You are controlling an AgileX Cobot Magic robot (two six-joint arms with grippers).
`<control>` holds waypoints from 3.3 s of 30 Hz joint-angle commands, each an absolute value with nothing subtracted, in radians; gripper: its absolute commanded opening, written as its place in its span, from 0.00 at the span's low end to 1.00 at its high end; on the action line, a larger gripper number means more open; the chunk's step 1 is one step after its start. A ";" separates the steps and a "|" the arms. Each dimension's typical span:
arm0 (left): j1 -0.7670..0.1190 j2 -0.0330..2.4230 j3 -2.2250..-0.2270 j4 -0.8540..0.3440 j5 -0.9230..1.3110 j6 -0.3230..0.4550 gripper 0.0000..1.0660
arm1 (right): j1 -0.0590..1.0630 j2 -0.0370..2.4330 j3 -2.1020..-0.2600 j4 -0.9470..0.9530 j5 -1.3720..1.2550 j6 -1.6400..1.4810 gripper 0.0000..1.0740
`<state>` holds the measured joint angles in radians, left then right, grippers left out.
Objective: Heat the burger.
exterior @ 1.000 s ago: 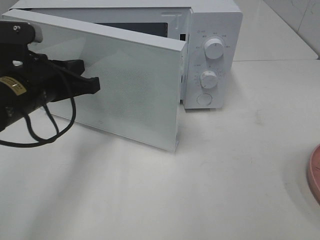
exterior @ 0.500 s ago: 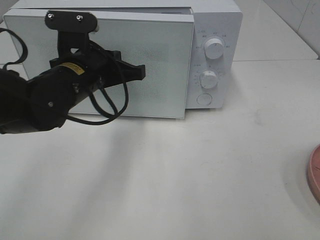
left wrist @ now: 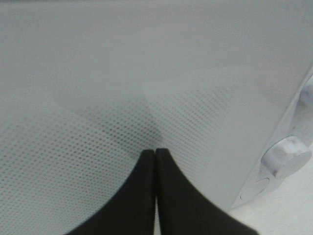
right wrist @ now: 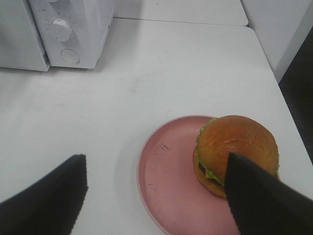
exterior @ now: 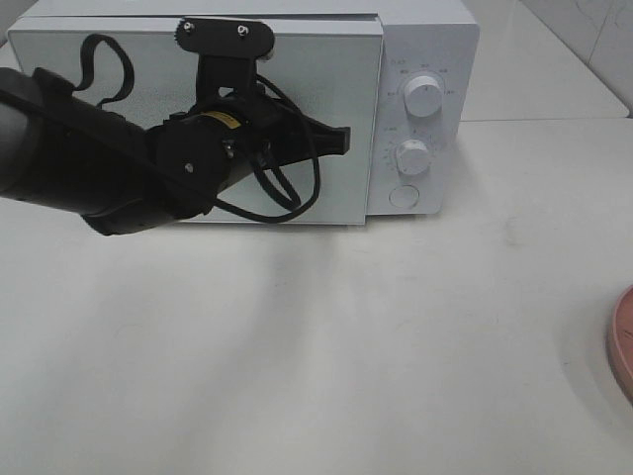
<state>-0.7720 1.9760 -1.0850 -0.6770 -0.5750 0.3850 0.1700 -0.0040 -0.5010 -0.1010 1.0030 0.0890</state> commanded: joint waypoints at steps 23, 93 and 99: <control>-0.757 1.978 -1.212 -0.789 -0.316 0.486 0.00 | 0.164 -0.036 -0.499 -0.103 0.995 0.075 0.70; -0.105 1.104 -0.748 -0.127 1.069 -0.026 0.93 | 0.164 -0.036 -0.499 -0.103 0.995 0.075 0.70; -0.054 0.891 -0.649 -0.079 1.069 -0.042 0.93 | 0.164 -0.036 -0.499 -0.103 0.995 0.075 0.70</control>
